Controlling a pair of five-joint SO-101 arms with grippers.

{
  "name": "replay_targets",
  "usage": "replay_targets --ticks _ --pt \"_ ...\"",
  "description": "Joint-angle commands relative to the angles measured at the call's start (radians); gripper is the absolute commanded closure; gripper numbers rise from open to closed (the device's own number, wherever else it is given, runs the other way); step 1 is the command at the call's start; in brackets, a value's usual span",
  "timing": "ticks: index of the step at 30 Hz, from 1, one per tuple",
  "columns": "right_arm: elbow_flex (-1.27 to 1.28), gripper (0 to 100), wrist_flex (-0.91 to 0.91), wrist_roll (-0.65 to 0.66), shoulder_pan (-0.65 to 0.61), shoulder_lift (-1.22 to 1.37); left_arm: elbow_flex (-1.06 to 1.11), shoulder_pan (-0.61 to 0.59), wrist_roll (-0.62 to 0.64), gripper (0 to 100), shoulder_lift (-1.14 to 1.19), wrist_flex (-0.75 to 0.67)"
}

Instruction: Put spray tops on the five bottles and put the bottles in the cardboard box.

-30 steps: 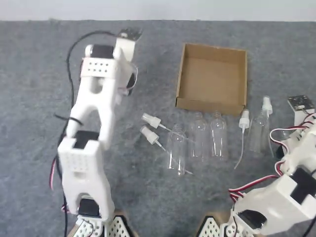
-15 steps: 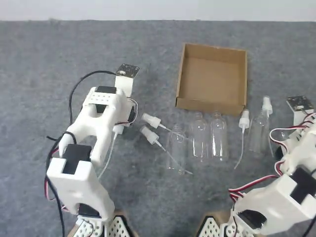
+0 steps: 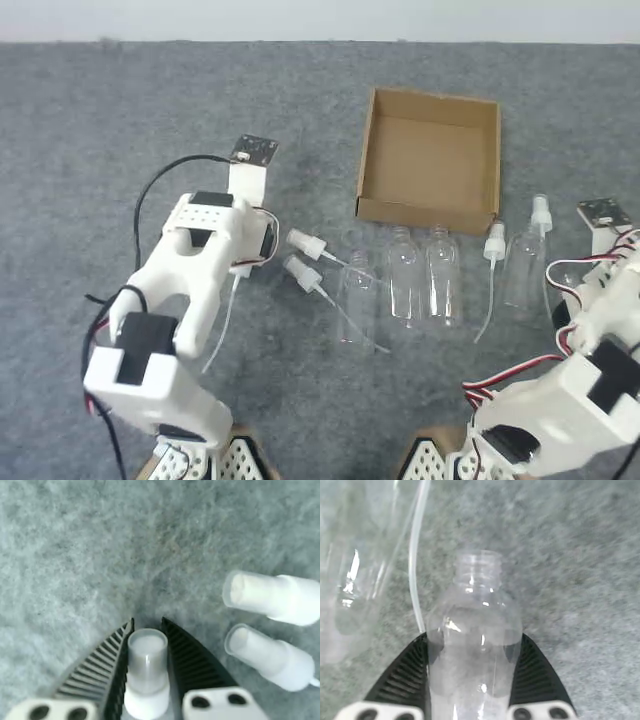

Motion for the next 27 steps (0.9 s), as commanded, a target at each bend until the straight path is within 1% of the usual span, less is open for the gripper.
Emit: replay_targets --ticks 1,5,7,16,20,24,27 --pt "-0.048 96.7 0.010 0.006 -0.005 -0.019 -0.007 0.011 0.006 92 -0.077 -0.021" --pt "-0.048 86.6 0.013 0.006 -0.010 -0.019 -0.007 0.002 0.005 92 -0.077 -0.021" --pt "-0.048 83.5 0.015 0.006 -0.010 -0.019 -0.007 0.002 0.005 92 -0.077 -0.021" --pt "-0.054 83.0 0.012 0.006 -0.007 -0.024 -0.005 0.000 0.005 92 -0.077 -0.021" --pt "-0.049 83.0 0.013 0.003 -0.013 -0.071 -0.005 0.000 0.005 92 -0.081 -0.018" --pt "-0.048 83.0 0.012 -0.040 -0.025 -0.134 -0.008 -0.002 0.005 92 -0.086 -0.017" --pt "-0.048 83.0 0.010 -0.044 -0.042 -0.174 -0.015 -0.026 0.005 91 -0.087 -0.020"
